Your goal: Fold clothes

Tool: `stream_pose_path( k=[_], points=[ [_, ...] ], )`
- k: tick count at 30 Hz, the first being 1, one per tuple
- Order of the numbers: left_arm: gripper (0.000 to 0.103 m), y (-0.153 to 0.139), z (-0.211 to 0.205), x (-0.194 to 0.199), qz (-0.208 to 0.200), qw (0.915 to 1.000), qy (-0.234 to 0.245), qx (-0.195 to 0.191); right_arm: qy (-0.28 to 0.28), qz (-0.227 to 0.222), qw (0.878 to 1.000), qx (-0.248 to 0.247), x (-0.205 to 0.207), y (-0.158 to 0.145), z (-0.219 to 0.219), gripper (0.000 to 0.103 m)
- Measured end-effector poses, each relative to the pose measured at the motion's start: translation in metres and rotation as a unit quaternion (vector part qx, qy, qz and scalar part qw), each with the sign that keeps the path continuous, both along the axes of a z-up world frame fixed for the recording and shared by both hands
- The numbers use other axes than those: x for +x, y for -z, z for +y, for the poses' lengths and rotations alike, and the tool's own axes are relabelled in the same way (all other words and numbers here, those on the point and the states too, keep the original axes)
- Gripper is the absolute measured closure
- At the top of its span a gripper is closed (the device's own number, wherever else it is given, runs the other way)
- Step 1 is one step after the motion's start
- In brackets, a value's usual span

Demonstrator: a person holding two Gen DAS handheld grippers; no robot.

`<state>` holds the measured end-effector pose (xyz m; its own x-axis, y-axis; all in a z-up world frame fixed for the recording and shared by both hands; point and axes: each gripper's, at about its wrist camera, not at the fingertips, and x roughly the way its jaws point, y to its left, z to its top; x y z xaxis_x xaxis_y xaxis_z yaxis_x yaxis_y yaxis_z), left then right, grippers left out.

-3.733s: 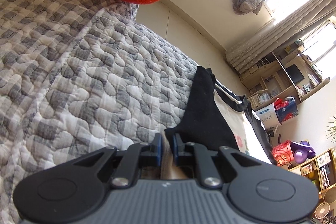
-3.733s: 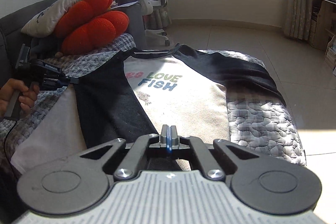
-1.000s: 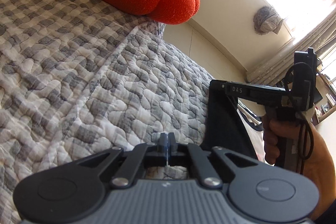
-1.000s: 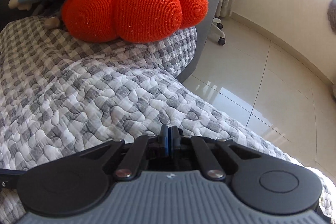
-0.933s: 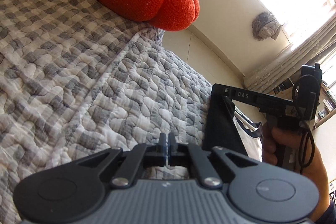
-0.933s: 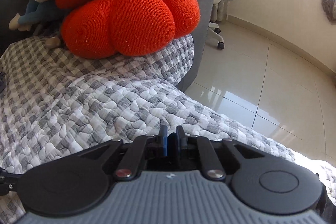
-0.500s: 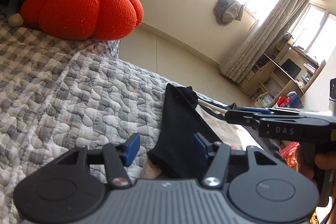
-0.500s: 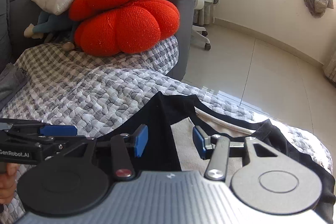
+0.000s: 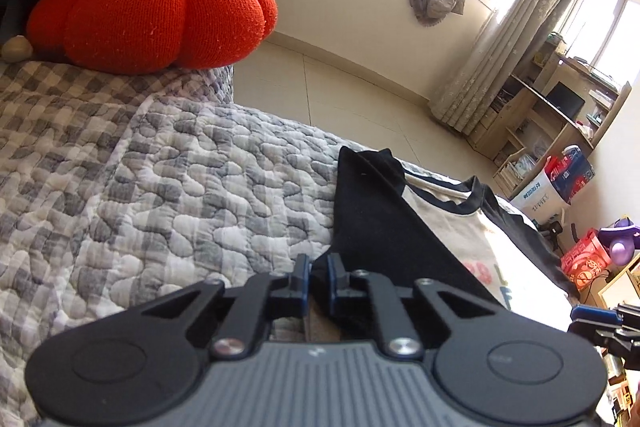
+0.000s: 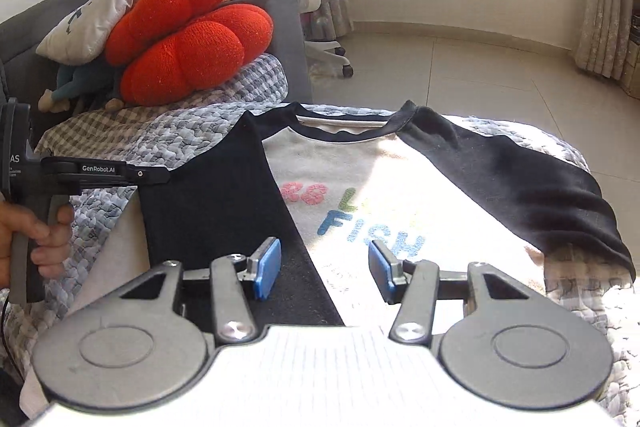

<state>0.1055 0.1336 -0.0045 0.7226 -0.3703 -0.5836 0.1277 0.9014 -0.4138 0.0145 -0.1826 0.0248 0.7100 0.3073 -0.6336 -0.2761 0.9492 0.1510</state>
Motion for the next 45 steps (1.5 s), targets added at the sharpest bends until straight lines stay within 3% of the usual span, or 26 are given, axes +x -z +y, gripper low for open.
stream_pose_path(
  k=[2, 6, 9, 18, 21, 27, 30, 33, 35, 38, 42, 45],
  points=[
    [0.094, 0.001, 0.003, 0.001, 0.008, 0.9999, -0.008, -0.005, -0.001, -0.003, 1.0, 0.015, -0.005, -0.002, -0.007, 0.05],
    [0.094, 0.005, 0.015, 0.004, 0.023, 0.9988, -0.019, -0.039, -0.003, -0.008, 1.0, -0.007, -0.013, -0.002, -0.008, 0.05],
    [0.094, 0.008, 0.013, 0.005, 0.028, 0.9989, -0.018, -0.035, -0.005, -0.018, 1.0, 0.007, -0.019, -0.008, -0.013, 0.048],
    [0.093, -0.008, 0.004, -0.005, -0.004, 0.9979, -0.036, 0.054, -0.03, -0.015, 0.999, -0.019, -0.031, -0.007, -0.001, 0.046],
    [0.088, -0.016, 0.0, -0.012, -0.021, 0.9955, -0.038, 0.084, -0.045, -0.018, 0.999, -0.025, -0.039, -0.01, 0.002, 0.042],
    [0.08, -0.046, -0.037, -0.056, -0.104, 0.983, 0.013, 0.151, -0.082, -0.014, 0.996, -0.02, -0.053, -0.014, 0.002, 0.042],
    [0.072, -0.044, -0.067, -0.075, -0.121, 0.9759, 0.062, 0.171, -0.113, 0.021, 0.993, -0.033, -0.056, -0.001, 0.01, 0.042],
    [0.069, -0.03, -0.087, -0.073, -0.102, 0.9684, 0.078, 0.214, -0.128, 0.065, 0.985, -0.093, -0.057, 0.022, 0.025, 0.042],
    [0.069, -0.018, -0.091, -0.067, -0.081, 0.9648, 0.086, 0.235, -0.125, 0.064, 0.982, -0.128, -0.062, 0.032, 0.027, 0.029],
    [0.067, -0.008, -0.092, -0.063, -0.068, 0.9618, 0.093, 0.248, -0.115, 0.071, 0.983, -0.124, -0.069, 0.028, 0.017, 0.028],
    [0.064, -0.009, -0.083, -0.062, -0.053, 0.9691, 0.083, 0.226, -0.118, 0.085, 0.981, -0.125, -0.083, 0.029, 0.001, 0.028],
    [0.063, -0.008, -0.081, -0.063, -0.05, 0.9699, 0.082, 0.224, -0.116, 0.097, 0.983, -0.108, -0.091, 0.03, -0.024, 0.025]
  ],
)
